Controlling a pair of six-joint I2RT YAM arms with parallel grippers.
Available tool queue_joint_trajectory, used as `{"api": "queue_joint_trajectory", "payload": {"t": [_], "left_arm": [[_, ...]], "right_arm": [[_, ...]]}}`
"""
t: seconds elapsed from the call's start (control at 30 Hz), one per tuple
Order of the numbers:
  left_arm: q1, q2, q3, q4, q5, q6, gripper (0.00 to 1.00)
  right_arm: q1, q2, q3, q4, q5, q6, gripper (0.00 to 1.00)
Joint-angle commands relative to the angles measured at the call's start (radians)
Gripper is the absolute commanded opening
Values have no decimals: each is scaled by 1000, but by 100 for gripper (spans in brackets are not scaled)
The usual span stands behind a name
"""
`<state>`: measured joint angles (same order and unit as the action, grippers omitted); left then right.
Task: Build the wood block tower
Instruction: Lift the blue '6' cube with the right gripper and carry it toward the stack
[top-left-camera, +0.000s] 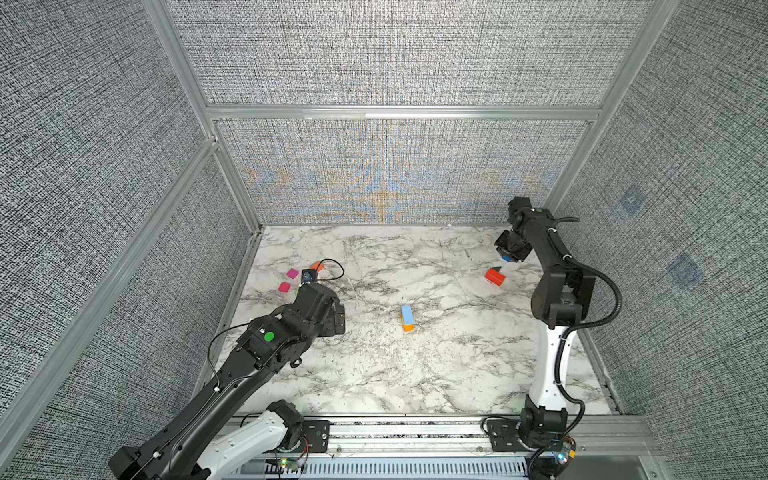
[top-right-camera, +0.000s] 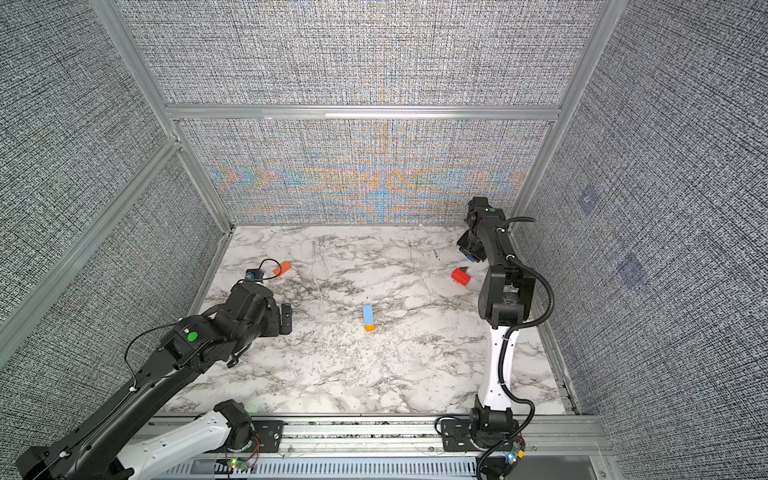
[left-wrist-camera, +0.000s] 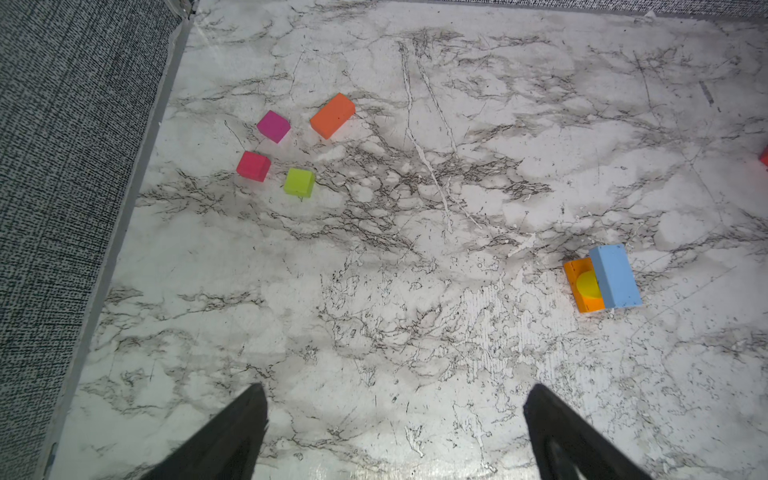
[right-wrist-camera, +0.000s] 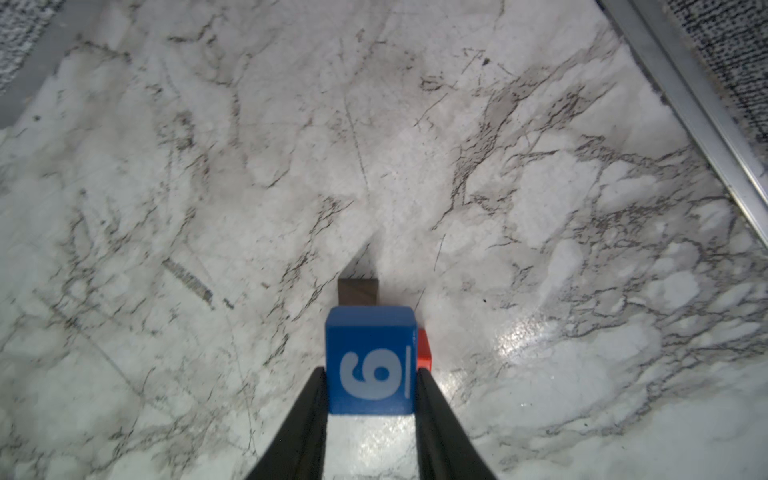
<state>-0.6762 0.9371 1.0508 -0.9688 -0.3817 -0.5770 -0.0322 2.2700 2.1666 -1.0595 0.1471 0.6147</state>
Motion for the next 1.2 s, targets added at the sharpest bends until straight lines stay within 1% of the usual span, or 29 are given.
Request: {"api": "queue_joint_trajectory", "payload": {"t": [0.0, 0.1, 0.27, 0.5, 0.73, 1.0, 1.17], "left_arm": [[3, 13, 17, -49, 17, -18, 99], [3, 20, 13, -51, 40, -17, 99], [3, 5, -16, -43, 61, -36, 99], [3, -14, -71, -11, 69, -80, 99], [4, 4, -129, 41, 100, -122, 99], [6, 50, -163, 94, 89, -142, 99], [9, 77, -174, 124, 90, -157, 99]], "right_arm": [[36, -47, -24, 7, -17, -83, 35], [92, -111, -77, 20, -9, -121, 35], [192, -226, -199, 69, -27, -164, 35], [324, -320, -274, 54, -117, -208, 35], [457, -406, -355, 46, -137, -238, 35], [593, -476, -475, 96, -145, -215, 35], [648, -488, -503, 110, -129, -196, 35]]}}
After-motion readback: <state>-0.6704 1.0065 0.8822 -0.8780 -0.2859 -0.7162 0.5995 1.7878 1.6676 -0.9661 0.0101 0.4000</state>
